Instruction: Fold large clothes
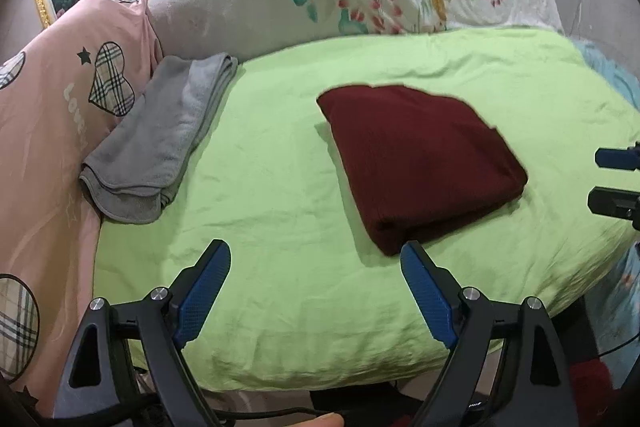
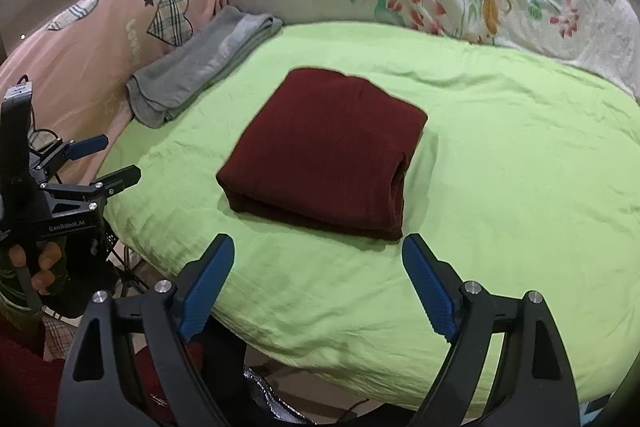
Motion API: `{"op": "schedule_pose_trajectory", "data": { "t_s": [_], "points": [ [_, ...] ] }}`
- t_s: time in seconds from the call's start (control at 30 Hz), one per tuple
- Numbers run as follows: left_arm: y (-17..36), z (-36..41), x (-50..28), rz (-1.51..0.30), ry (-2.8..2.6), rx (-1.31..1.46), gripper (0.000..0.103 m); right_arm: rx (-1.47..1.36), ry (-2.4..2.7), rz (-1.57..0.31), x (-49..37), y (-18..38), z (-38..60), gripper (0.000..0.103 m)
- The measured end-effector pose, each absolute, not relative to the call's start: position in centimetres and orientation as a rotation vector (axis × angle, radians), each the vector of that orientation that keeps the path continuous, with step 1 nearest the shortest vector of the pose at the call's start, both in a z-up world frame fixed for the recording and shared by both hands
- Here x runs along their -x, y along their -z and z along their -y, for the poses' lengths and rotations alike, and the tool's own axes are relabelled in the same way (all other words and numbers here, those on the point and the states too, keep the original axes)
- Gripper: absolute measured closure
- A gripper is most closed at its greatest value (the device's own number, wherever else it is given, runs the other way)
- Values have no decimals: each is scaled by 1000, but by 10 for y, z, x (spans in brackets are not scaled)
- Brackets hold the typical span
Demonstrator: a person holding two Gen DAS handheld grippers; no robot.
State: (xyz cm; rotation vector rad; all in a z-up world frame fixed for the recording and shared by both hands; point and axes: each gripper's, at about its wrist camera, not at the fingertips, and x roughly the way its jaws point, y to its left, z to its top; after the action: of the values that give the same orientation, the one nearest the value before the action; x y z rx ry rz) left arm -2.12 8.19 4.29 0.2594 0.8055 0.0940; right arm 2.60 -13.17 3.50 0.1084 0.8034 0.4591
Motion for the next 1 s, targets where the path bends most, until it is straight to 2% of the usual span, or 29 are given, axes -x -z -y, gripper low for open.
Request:
{"op": "schedule_pose_trajectory", "data": {
  "t_s": [0.3, 1.0],
  "points": [
    [-12, -85, 4, -894, -90, -230, 16, -151, -432, -897, -43, 1, 125, 17],
    [-3, -86, -25, -926, -85, -195, 16, -139, -438, -922, -69, 9, 122, 17]
  ]
}}
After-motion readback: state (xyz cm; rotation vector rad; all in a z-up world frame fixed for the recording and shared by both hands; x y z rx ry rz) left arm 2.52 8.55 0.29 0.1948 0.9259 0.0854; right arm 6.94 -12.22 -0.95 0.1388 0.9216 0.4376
